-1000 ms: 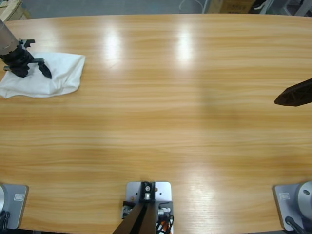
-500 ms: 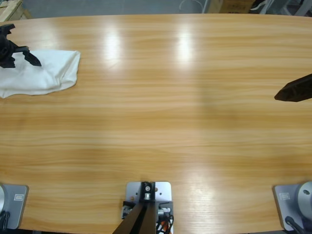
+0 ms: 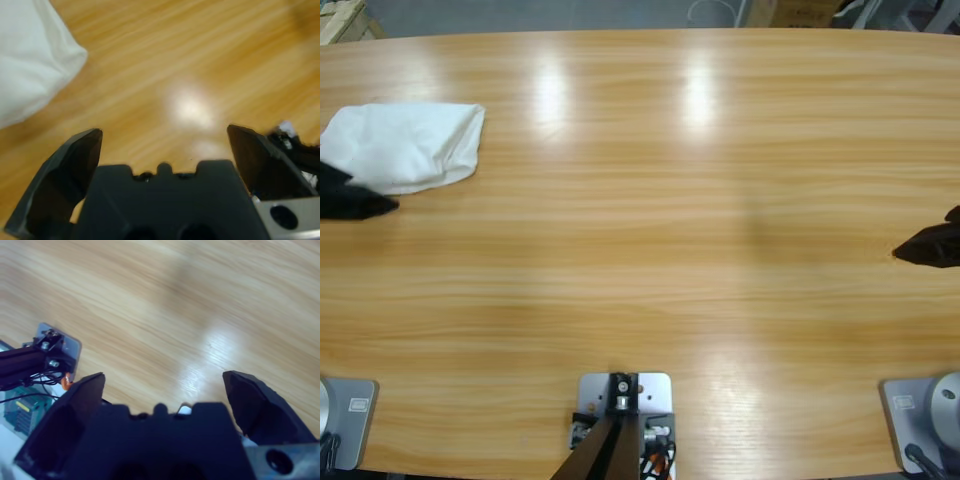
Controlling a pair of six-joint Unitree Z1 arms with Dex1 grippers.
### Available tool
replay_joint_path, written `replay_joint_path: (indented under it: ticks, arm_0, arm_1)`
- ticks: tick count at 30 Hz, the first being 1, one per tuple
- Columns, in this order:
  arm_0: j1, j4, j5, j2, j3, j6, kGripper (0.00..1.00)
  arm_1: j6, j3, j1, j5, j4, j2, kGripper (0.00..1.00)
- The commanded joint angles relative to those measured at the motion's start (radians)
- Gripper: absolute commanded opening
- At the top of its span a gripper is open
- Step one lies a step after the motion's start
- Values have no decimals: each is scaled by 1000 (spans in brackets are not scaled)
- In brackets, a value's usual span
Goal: Fold clothes
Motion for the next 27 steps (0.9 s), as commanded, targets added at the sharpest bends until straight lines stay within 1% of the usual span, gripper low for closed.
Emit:
replay_joint_path:
  ticks: [1,4,5,9,13,15,18,21,27]
  arm_0:
    - [-87,-3,-103,-81,96,-121,977]
    - [-113,-34,-125,-46,88,-127,977]
    - [-143,-49,-125,-23,82,-136,977]
    - [-261,-78,-117,150,9,-127,984]
    - [-355,-77,-110,196,-88,-127,1000]
    - [-402,-66,-51,200,-103,-85,1000]
    - [-403,-66,-34,191,-67,-68,1000]
    - [-403,-69,16,189,-21,-49,1000]
    - [-403,-72,21,219,22,-51,1000]
  arm_1:
    - [-26,56,11,65,-35,-1,959]
    - [-39,72,12,77,-101,27,977]
    - [-41,94,19,87,-136,41,998]
    - [-124,176,97,86,-300,38,1000]
    - [-141,226,133,89,-387,17,1000]
    - [-149,251,133,91,-431,11,1000]
    - [-138,281,133,105,-475,13,1000]
    - [-138,315,133,101,-526,19,1000]
    - [-119,362,133,102,-583,20,1000]
